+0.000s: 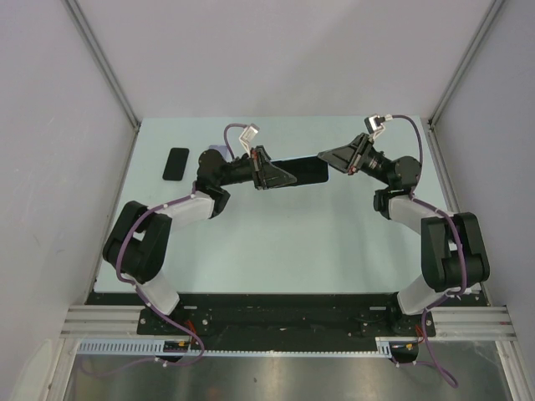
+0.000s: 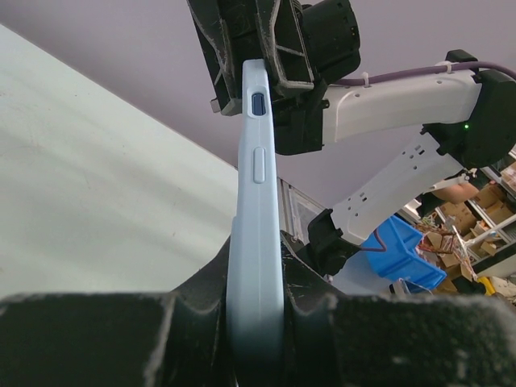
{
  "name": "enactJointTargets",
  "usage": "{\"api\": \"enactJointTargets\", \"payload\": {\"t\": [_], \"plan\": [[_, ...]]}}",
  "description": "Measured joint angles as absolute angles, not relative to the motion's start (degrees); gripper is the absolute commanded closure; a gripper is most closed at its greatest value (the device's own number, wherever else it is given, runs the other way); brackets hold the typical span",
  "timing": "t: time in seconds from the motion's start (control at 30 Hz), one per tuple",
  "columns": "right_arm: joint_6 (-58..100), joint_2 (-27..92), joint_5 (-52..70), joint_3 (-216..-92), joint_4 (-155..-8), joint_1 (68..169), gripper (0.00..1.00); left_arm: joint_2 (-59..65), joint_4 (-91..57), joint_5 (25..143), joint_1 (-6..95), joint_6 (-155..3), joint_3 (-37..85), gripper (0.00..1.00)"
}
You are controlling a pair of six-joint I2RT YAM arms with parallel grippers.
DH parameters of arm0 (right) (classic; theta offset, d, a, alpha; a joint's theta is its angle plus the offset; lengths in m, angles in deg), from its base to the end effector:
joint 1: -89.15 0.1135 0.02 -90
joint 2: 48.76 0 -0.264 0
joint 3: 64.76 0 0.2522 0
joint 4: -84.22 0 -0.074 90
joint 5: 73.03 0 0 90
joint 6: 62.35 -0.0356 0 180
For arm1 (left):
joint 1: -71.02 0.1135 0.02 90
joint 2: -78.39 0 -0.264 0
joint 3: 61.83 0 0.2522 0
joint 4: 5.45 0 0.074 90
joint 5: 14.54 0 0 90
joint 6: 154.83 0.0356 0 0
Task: Take the phone out of the phone case
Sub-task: Remove the phone case from the phone.
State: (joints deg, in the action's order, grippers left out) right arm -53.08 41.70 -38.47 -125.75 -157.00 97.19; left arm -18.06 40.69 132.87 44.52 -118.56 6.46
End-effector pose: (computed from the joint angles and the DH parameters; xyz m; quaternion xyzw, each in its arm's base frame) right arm 0.3145 0.0740 0.3030 -0.0719 0.5879 0.7027 0.3943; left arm 0.3094 -0.1878 0.2856 0.2562 0.5926 -0.6731 0.3606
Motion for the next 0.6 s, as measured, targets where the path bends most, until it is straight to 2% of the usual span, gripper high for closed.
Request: {"api": "enactJointTargets", "payload": {"t": [0.6], "plan": [[-62.5,42.7,-37.6,-125.5,-157.5,97.7,0.81,-17.9,40.7,134.0,44.5,-117.6,6.5,1.0]]}}
